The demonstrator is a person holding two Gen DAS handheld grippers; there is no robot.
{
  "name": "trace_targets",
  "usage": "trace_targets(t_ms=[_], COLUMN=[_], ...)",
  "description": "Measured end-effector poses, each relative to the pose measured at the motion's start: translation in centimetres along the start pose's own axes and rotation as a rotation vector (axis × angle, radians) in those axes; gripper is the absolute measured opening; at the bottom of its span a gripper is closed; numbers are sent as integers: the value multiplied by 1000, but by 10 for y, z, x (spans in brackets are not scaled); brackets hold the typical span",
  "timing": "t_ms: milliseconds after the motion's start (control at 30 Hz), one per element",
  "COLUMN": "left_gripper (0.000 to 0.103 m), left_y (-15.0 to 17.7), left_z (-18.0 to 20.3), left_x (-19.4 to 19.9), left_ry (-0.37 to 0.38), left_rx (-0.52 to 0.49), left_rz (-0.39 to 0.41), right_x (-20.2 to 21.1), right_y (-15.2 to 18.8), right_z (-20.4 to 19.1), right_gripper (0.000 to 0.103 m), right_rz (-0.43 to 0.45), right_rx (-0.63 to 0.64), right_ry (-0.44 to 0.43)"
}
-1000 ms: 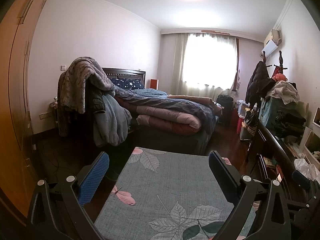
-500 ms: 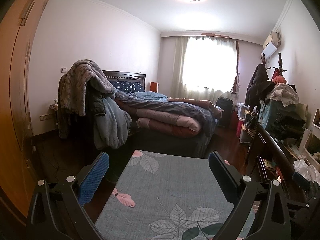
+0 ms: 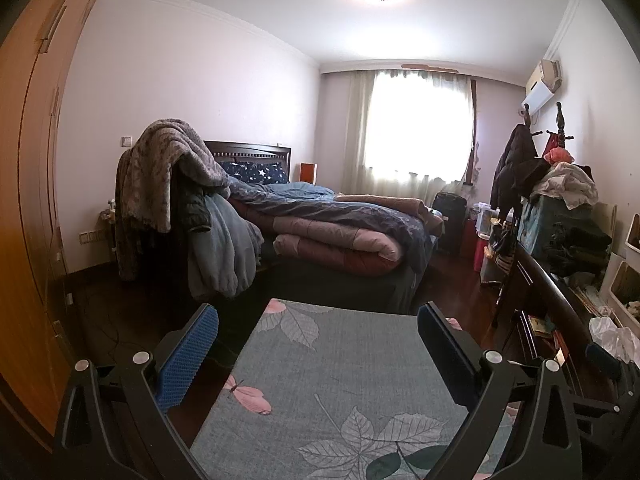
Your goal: Collect trash
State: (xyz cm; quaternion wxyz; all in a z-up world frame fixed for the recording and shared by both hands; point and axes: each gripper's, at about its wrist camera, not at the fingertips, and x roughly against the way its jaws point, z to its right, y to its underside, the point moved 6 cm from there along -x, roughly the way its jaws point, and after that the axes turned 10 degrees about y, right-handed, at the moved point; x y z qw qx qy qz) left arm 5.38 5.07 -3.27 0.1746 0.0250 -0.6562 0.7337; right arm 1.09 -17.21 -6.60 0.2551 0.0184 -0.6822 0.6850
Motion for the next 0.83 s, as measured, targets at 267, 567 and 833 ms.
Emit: trace_targets(t_ms=[267, 567, 833], left_gripper=[99, 99, 99], left_y=[6, 10, 12], left_z=[-2, -4, -7], left_x=[-14, -23, -28], left_ry=[4, 5, 14], left_rx=[-4, -4, 9], left_rz=[-27, -42, -58], right_x=[-11, -18, -20], right_y=[5, 10, 14], right_z=[-3, -3, 0], right_gripper=[99, 99, 99], right_rz=[-27, -44, -49], right_rx=[10, 14, 3], right_ry=[-2, -7, 0])
